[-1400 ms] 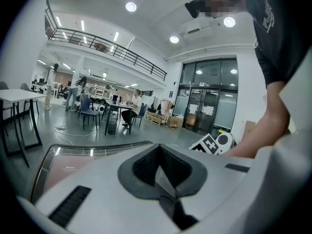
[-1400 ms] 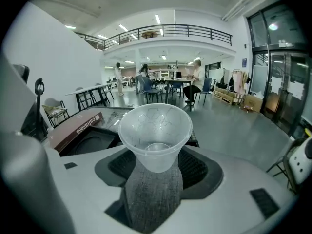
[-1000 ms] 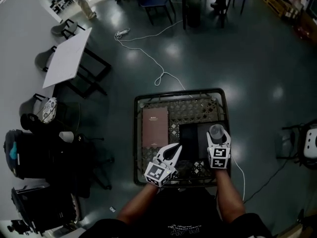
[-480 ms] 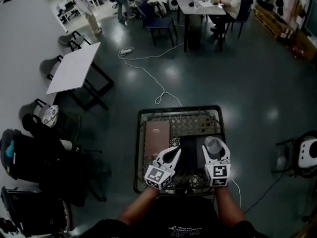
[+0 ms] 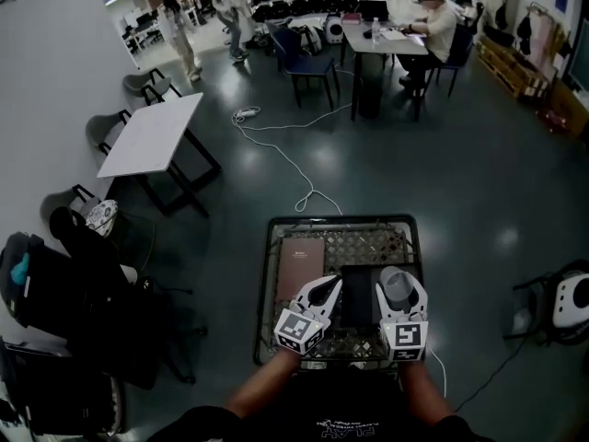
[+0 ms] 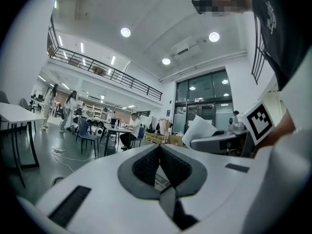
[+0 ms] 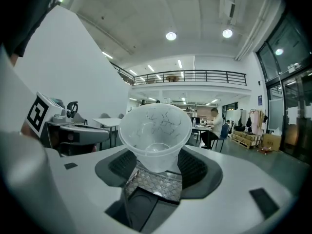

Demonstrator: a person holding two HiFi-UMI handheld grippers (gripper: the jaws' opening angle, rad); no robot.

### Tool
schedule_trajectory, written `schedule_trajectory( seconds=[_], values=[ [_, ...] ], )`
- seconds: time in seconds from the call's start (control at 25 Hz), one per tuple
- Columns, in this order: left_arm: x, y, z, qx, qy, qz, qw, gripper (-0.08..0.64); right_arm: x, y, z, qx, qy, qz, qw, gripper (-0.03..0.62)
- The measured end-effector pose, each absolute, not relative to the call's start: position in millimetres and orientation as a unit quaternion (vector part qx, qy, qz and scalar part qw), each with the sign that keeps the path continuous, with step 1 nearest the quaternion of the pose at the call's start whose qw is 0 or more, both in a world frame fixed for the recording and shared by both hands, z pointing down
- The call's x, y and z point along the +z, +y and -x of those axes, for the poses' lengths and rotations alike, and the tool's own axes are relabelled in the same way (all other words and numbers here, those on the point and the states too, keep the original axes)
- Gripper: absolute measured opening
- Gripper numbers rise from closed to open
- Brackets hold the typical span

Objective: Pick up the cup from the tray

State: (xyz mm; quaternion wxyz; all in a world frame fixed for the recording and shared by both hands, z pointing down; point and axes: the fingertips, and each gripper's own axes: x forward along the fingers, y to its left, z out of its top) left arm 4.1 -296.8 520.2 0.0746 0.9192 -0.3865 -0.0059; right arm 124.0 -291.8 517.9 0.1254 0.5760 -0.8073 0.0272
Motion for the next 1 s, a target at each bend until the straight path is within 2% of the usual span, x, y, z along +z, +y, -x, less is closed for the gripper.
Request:
schedule_trajectory(
  seconds=[1.0],
  values=[
    [517, -290, -5, -0.007, -0.397, -0.915, 0.071, 0.009, 524, -286, -126, 0.011, -0.816, -0.561, 0.138, 0.27]
  ],
)
